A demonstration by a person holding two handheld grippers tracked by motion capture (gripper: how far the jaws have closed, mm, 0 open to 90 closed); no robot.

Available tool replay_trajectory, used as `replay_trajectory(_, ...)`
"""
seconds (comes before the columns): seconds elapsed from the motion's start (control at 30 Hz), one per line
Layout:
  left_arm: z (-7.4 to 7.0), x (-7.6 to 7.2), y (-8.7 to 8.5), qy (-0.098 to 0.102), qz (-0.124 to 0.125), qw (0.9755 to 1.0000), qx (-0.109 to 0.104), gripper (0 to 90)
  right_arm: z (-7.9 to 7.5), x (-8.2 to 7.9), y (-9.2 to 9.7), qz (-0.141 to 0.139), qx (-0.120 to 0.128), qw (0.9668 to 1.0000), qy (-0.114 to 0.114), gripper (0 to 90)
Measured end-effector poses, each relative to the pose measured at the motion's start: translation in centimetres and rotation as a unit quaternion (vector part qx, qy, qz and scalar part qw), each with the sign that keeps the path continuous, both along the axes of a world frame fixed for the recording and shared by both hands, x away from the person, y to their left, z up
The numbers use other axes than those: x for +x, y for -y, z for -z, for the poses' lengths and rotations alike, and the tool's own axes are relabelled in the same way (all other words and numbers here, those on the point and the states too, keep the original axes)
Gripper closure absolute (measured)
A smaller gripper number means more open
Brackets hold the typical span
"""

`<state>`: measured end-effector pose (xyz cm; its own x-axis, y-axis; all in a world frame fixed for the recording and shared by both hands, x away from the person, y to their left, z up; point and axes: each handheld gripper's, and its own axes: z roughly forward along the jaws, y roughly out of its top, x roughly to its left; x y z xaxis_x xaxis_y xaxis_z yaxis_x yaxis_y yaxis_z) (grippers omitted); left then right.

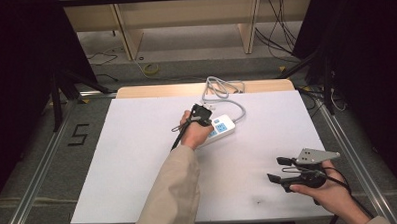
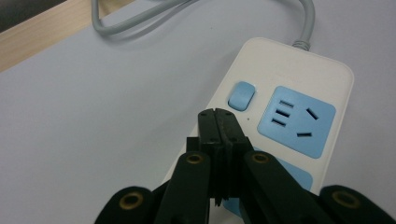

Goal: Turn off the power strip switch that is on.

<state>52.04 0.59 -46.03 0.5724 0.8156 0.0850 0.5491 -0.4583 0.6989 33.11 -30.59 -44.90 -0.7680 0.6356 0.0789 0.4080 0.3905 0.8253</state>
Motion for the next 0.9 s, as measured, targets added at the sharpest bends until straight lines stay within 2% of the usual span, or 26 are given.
replay_trajectory(0.33, -0.02, 0.23, -0.19, -0.003, -0.001, 1.0000, -0.005, 90.0, -0.03, 0.04, 0.19, 0.001, 0.003, 1.0000, 0.002, 29.0)
replay_trajectory(0.83, -0.05, 0.23, -0.13, -0.001, 0.001, 1.0000, -0.001, 90.0, -0.08, -0.03, 0.10, 0.000, 0.004, 1.0000, 0.002, 29.0)
replay_trajectory(0.9, -0.18, 0.22, -0.11, 0.002, -0.001, 0.9999, -0.012, 90.0, -0.08, -0.03, 0.10, -0.001, 0.004, 1.0000, 0.002, 29.0)
